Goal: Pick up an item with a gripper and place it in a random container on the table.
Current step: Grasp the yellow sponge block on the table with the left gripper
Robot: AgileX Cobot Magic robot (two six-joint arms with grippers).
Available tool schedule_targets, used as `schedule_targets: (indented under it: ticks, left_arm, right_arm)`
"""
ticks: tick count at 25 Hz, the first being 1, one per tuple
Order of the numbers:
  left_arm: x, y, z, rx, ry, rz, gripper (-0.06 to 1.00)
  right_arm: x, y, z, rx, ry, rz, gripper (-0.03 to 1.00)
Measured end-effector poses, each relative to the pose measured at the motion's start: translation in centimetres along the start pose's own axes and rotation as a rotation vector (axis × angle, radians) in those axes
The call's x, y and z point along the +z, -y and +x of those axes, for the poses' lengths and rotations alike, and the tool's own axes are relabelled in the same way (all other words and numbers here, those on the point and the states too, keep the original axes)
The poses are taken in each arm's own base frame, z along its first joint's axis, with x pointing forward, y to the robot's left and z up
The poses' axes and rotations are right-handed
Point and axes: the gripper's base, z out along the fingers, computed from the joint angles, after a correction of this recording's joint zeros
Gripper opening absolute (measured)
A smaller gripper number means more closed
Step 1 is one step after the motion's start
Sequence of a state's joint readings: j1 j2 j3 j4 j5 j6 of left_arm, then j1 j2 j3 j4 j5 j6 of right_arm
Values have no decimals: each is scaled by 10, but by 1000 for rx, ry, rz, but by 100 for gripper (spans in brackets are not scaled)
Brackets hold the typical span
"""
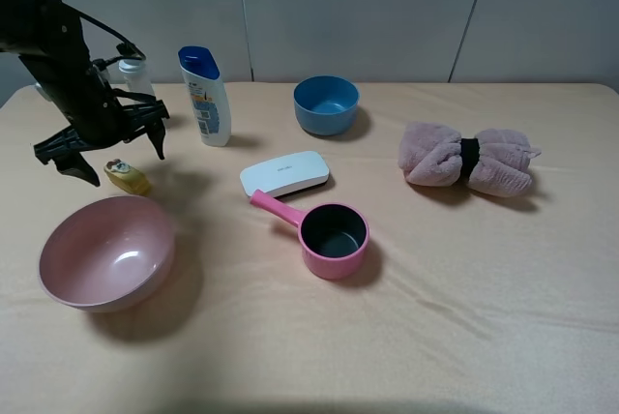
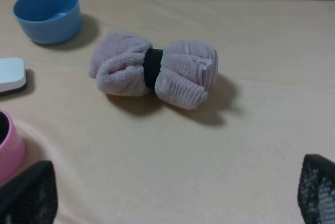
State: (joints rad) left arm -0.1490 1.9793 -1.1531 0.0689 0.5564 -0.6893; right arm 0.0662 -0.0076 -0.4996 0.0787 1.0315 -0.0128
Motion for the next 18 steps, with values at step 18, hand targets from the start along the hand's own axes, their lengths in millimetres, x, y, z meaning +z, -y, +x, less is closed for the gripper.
schedule_targets:
  ticks: [18]
  left_arm:
    - [31, 0, 2, -53, -46, -29, 77]
  right_arm:
    - [0, 0, 0, 0, 0, 0, 69]
